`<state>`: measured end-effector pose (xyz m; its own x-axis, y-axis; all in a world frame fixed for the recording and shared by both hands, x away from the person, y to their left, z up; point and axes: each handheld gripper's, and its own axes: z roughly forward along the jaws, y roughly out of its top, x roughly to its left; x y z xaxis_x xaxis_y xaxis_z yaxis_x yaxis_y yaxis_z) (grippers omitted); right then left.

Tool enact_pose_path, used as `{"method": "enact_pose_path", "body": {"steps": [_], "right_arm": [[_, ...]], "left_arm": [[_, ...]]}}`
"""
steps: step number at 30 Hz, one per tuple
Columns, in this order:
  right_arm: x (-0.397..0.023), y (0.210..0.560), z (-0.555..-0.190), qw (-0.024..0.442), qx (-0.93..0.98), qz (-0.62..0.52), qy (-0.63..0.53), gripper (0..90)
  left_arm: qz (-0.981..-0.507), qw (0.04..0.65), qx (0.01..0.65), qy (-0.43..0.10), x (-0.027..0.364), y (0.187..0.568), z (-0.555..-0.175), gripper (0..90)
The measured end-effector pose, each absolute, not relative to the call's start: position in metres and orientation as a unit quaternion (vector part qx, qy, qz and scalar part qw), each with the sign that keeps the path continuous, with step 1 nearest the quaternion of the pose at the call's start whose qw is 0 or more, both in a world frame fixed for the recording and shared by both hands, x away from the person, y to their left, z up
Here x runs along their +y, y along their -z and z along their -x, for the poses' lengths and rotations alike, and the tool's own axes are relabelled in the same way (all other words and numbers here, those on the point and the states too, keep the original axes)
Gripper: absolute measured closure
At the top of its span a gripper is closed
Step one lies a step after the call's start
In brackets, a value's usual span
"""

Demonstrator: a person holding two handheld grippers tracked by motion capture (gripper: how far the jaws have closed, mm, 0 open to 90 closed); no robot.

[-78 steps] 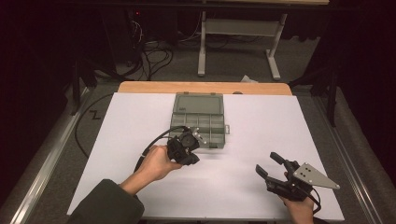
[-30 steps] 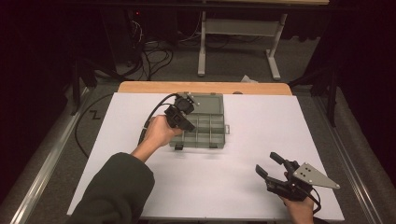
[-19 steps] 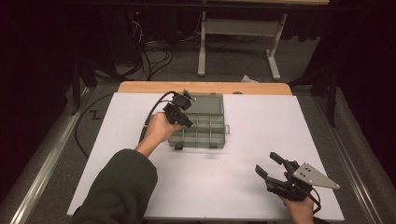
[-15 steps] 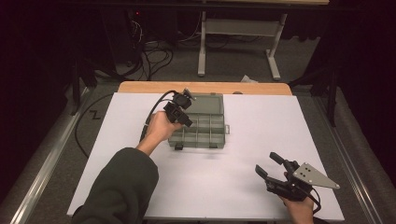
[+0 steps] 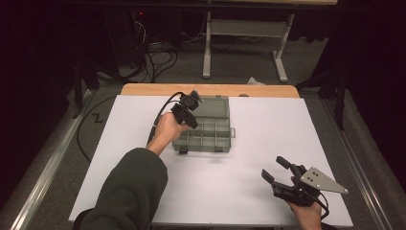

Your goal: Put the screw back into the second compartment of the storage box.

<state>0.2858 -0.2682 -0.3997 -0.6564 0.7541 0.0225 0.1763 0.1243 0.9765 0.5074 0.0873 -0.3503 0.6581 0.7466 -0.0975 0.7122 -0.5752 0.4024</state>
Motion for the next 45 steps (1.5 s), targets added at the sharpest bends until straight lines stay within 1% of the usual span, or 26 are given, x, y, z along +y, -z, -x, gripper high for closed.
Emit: {"method": "enact_pose_path", "body": {"steps": [15,24,30,37,45], "right_arm": [[-0.268,0.399,-0.285,0.254,0.706,-0.327,-0.575,30.7],[-0.268,0.399,-0.285,0.253,0.706,-0.328,-0.575,30.8],[-0.268,0.400,-0.286,0.250,0.707,-0.329,-0.574,30.7],[-0.268,0.399,-0.286,0.249,0.705,-0.331,-0.575,30.5],[-0.268,0.400,-0.285,0.250,0.706,-0.332,-0.574,30.6]], "left_arm": [[-0.889,0.199,0.409,-0.049,0.086,0.351,-0.508,86.1],[-0.889,0.206,0.404,-0.059,0.089,0.346,-0.503,77.4],[-0.887,0.215,0.404,-0.070,0.094,0.341,-0.495,67.6],[-0.878,0.245,0.404,-0.079,0.103,0.331,-0.484,57.4],[-0.874,0.261,0.398,-0.094,0.111,0.326,-0.468,49.4]]}}
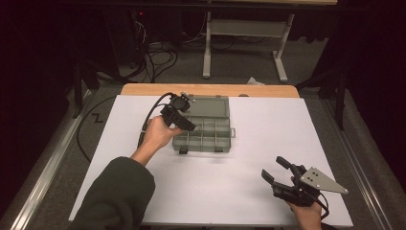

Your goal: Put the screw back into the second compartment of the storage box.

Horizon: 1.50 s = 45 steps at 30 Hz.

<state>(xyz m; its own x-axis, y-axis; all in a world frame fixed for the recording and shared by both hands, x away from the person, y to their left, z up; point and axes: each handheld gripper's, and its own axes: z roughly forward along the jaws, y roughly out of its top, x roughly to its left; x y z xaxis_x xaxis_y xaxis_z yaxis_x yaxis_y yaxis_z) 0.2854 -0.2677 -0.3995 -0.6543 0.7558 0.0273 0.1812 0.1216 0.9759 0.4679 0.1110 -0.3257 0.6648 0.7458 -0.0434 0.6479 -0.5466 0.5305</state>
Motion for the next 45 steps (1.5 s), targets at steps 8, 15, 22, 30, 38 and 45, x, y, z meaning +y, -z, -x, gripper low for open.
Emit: {"method": "enact_pose_path", "body": {"steps": [8,15,22,30,38,45], "right_arm": [[-0.268,0.400,-0.286,0.250,0.708,-0.330,-0.572,30.6],[-0.267,0.401,-0.287,0.250,0.709,-0.333,-0.568,30.6],[-0.267,0.400,-0.286,0.251,0.710,-0.331,-0.569,30.7],[-0.267,0.401,-0.288,0.250,0.711,-0.332,-0.568,30.7],[-0.266,0.401,-0.289,0.249,0.711,-0.336,-0.565,30.7],[-0.266,0.402,-0.290,0.248,0.712,-0.336,-0.565,30.6]], "left_arm": [[-0.871,0.286,0.386,-0.103,0.119,0.322,-0.447,43.5],[-0.867,0.301,0.378,-0.123,0.127,0.318,-0.428,38.4],[-0.859,0.324,0.375,-0.129,0.134,0.320,-0.409,36.8],[-0.843,0.359,0.375,-0.141,0.150,0.322,-0.383,36.8],[-0.823,0.395,0.384,-0.141,0.168,0.333,-0.358,37.6],[-0.806,0.423,0.380,-0.161,0.180,0.341,-0.340,37.9]]}}
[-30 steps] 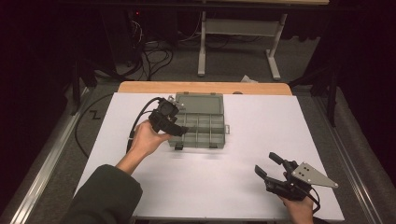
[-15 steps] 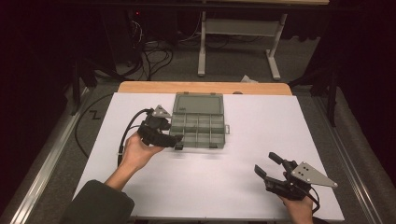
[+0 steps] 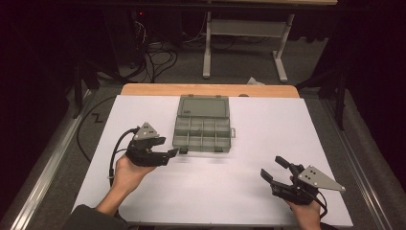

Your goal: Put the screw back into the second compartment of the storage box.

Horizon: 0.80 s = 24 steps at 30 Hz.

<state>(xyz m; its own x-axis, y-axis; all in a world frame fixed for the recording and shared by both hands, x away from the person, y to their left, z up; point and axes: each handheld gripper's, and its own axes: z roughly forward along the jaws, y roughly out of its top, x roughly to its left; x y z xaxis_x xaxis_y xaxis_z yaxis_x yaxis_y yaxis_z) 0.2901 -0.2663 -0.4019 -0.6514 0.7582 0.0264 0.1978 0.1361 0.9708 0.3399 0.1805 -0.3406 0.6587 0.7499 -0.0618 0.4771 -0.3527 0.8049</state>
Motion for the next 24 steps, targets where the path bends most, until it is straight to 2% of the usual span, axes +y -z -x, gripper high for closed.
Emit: {"method": "enact_pose_path", "body": {"steps": [5,16,24], "right_arm": [[-0.266,0.401,-0.289,0.249,0.711,-0.335,-0.566,30.6],[-0.264,0.402,-0.291,0.252,0.714,-0.336,-0.560,30.7],[-0.264,0.403,-0.293,0.251,0.712,-0.347,-0.557,29.9]], "left_arm": [[-0.780,0.458,0.388,-0.175,0.191,0.351,-0.326,37.4],[-0.745,0.491,0.407,-0.197,0.213,0.374,-0.300,37.1],[-0.741,0.492,0.407,-0.208,0.217,0.386,-0.292,36.9]]}}
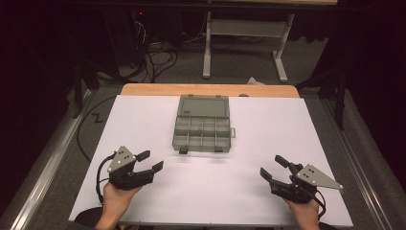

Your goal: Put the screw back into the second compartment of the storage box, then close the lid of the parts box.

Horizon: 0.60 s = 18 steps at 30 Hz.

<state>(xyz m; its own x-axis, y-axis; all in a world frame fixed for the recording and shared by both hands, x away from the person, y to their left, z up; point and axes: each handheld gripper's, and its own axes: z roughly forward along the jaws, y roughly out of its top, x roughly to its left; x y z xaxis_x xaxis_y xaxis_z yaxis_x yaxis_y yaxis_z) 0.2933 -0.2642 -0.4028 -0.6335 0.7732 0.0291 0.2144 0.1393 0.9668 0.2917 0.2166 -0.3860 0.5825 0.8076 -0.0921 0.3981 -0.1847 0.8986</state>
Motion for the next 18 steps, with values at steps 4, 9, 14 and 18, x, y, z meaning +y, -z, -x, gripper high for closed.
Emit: {"method": "enact_pose_path", "body": {"steps": [4,9,14,18], "right_arm": [[-0.2648,0.4021,-0.2927,0.256,0.709,-0.348,-0.557,29.5],[-0.2649,0.4014,-0.2918,0.253,0.708,-0.345,-0.562,29.1],[-0.2641,0.4017,-0.2922,0.253,0.710,-0.345,-0.560,28.9],[-0.2612,0.3991,-0.2917,0.258,0.711,-0.341,-0.558,28.8]], "left_arm": [[-0.746,0.488,0.401,-0.210,0.2144,0.3871,-0.2909,36.7],[-0.745,0.490,0.401,-0.209,0.2128,0.3872,-0.2906,36.7],[-0.749,0.490,0.400,-0.200,0.2119,0.3880,-0.2936,36.4],[-0.757,0.483,0.402,-0.179,0.2109,0.3884,-0.2970,35.8]]}}
